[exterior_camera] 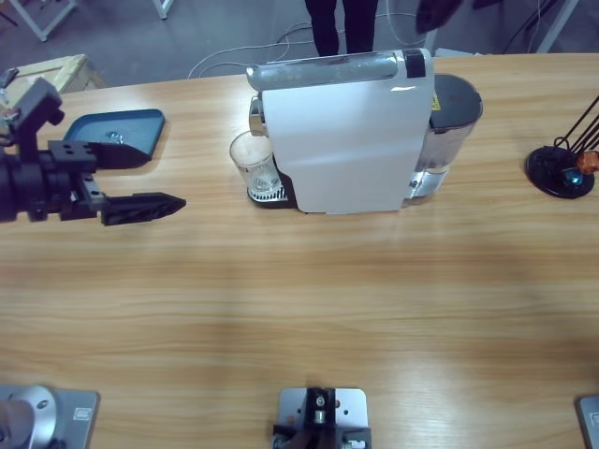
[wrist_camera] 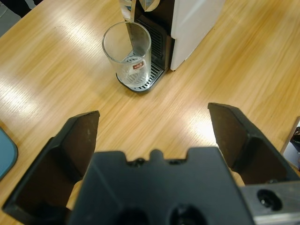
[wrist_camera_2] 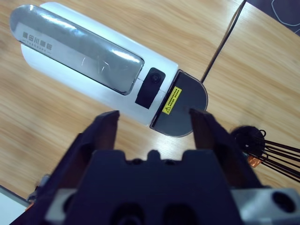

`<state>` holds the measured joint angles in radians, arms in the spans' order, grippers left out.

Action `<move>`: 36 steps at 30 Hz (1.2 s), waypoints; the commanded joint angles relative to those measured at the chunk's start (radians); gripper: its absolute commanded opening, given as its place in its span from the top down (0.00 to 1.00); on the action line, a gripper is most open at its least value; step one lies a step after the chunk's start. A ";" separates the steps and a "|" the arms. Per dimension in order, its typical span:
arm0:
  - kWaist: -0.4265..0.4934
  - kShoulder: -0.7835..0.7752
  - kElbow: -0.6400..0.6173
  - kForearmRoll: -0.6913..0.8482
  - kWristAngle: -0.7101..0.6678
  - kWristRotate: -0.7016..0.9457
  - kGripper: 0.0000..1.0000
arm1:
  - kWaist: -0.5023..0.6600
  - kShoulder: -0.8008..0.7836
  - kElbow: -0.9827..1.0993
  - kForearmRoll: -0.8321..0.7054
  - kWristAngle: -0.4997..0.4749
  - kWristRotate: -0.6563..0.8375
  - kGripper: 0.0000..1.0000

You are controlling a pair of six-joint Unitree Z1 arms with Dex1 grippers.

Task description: Pour coffee

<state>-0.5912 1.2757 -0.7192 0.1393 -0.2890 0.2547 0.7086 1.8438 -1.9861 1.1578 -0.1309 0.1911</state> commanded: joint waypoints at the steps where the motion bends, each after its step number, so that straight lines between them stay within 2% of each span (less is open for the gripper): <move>1: -0.002 0.025 0.001 -0.001 0.007 -0.015 0.00 | 0.009 0.012 0.030 0.000 0.014 0.011 0.00; 30: -0.002 0.037 0.001 -0.016 0.011 -0.024 0.00 | 0.009 -0.008 0.035 0.003 0.012 0.014 0.00; 36: -0.002 0.051 0.001 -0.016 0.057 -0.026 0.00 | 0.011 -0.007 0.015 0.003 0.010 0.014 0.00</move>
<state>-0.5911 1.2802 -0.7206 0.1322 -0.2795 0.2393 0.7089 1.8438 -1.9839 1.1577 -0.1309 0.1948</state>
